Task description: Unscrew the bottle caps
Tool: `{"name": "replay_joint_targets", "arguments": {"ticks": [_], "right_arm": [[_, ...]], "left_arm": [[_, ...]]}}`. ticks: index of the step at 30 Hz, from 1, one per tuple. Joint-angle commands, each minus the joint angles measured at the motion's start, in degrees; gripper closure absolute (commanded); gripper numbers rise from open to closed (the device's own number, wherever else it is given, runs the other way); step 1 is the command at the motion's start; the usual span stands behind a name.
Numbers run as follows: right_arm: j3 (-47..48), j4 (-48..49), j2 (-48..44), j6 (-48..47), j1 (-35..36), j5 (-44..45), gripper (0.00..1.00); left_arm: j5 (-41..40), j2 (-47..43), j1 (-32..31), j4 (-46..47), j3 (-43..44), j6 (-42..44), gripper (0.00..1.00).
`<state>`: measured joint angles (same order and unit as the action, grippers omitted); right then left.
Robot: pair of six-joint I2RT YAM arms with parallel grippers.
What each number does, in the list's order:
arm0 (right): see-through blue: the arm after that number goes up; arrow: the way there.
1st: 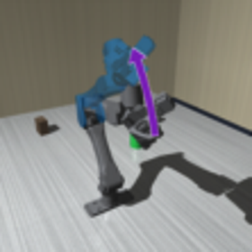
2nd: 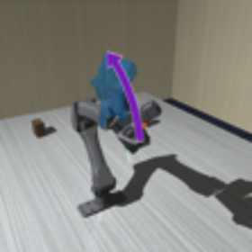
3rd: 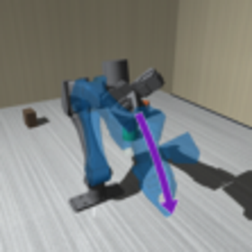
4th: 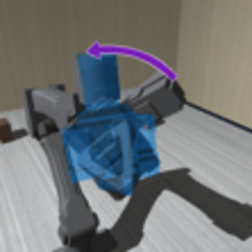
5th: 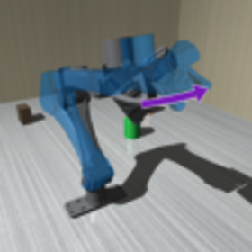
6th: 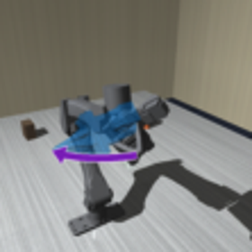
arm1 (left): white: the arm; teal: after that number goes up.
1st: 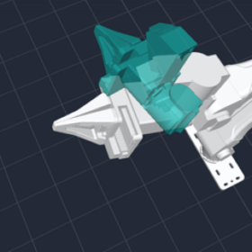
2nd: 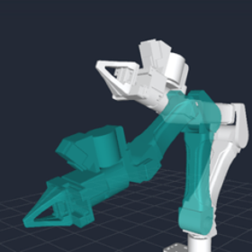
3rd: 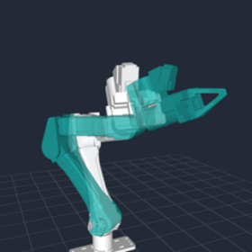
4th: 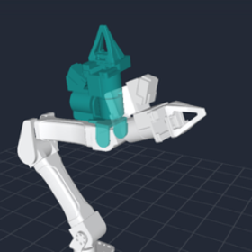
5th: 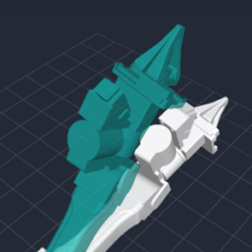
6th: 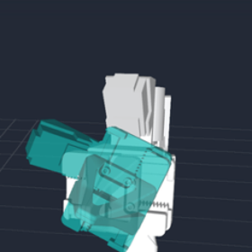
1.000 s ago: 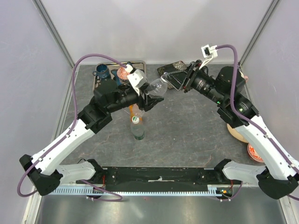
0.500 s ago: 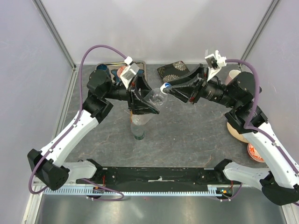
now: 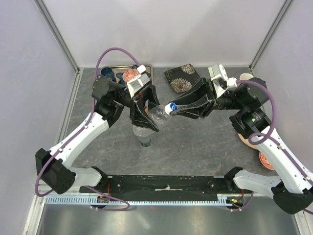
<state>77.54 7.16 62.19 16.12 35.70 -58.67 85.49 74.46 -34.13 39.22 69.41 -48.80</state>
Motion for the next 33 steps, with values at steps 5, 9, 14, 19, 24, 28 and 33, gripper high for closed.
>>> {"name": "replay_joint_targets", "arguments": {"ticks": [5, 9, 14, 19, 24, 28, 33], "right_arm": [[-3.5, -5.8, -0.3, 4.3, 1.0, 3.6, 0.34], [-1.9, -8.8, -1.5, 5.1, 1.0, 12.0, 0.07], [1.5, -10.7, -2.3, 6.5, 0.9, 19.1, 0.02], [8.0, -14.0, -1.3, 10.4, 0.9, 30.9, 0.02], [12.9, -19.0, 0.6, 16.6, 0.9, 38.4, 0.02], [13.3, -22.3, 1.5, 20.5, 1.0, 44.1, 0.02], [13.2, -28.0, 2.6, 22.0, 1.0, 53.1, 0.07]], "left_arm": [[-7.4, -0.8, -0.4, -10.6, 3.1, 9.6, 0.67], [-11.3, -2.5, -0.4, -22.4, 4.2, 19.3, 0.66], [-14.6, -3.4, -0.4, -26.9, 4.1, 23.2, 0.65], [-28.6, -5.6, -0.7, -34.8, 4.2, 31.6, 0.63], [-48.5, -10.1, -5.0, -43.5, 3.5, 42.1, 0.6], [-67.7, -12.1, -10.2, -43.1, 1.2, 47.7, 0.58], [-85.3, -13.0, -16.0, -42.0, -0.8, 53.4, 0.58]]}}
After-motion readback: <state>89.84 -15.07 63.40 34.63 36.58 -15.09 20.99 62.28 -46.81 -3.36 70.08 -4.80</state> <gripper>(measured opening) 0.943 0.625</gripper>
